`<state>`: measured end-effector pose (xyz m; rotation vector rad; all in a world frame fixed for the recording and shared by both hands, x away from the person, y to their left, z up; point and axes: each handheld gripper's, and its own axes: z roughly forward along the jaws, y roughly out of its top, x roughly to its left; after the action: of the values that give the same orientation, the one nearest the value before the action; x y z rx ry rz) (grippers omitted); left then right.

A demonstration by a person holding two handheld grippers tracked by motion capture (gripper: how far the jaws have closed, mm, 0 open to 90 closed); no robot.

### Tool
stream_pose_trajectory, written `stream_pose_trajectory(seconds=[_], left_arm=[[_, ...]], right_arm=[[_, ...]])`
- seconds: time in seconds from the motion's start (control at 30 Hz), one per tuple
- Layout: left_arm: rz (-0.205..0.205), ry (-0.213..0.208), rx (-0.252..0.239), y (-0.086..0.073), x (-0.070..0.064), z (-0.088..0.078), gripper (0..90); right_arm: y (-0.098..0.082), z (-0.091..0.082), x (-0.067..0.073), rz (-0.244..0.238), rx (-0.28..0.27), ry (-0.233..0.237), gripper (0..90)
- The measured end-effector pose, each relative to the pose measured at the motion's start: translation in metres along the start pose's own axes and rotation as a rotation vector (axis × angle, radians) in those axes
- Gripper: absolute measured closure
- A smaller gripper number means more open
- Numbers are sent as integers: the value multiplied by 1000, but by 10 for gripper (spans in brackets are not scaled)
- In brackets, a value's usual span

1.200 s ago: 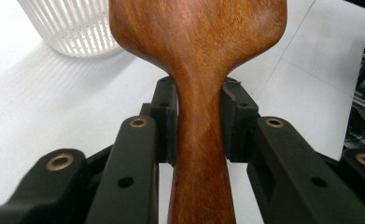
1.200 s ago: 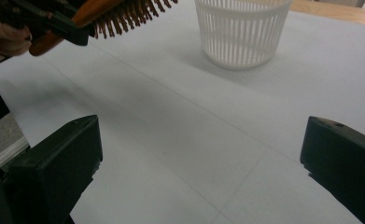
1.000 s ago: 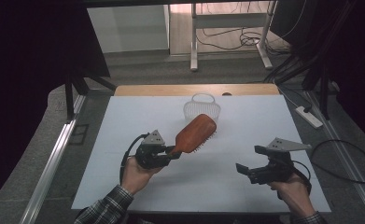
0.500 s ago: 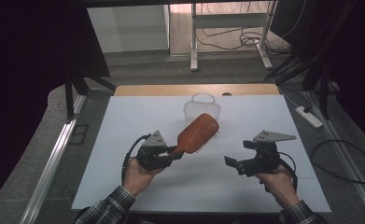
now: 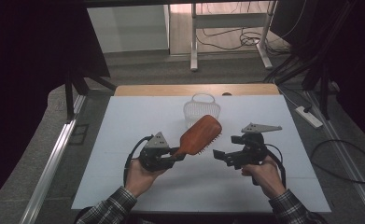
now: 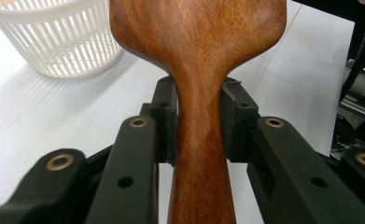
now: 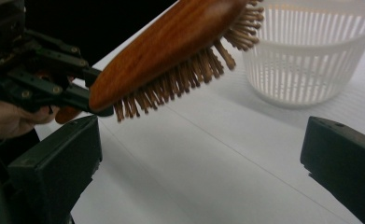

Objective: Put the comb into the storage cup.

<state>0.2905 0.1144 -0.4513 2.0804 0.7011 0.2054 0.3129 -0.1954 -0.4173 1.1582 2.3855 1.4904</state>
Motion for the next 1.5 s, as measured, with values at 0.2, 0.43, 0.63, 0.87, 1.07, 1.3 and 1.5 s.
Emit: stream_pose_trajectory(seconds=[0.2, 0.43, 0.63, 0.87, 1.07, 1.3, 1.5], left_arm=[[1, -3, -5, 0, -1, 1, 706], [5, -1, -10, 1, -2, 1, 705], [18, 8, -10, 2, -3, 2, 705], [16, 14, -18, 2, -5, 3, 705], [24, 20, -22, 3, -7, 4, 705], [34, 22, -16, 2, -10, 8, 705], [39, 22, -3, 1, -9, 12, 706]], right_arm=[[8, 12, 4, 10, 30, 8, 0], [17, 21, 10, 43, 33, 15, 0], [23, 32, 10, 98, 34, 43, 0], [25, 47, 10, 140, 46, 49, 0], [27, 52, 10, 171, 34, 50, 24], [28, 53, 9, 203, 4, 40, 145], [26, 49, 2, 295, -26, 85, 296]])
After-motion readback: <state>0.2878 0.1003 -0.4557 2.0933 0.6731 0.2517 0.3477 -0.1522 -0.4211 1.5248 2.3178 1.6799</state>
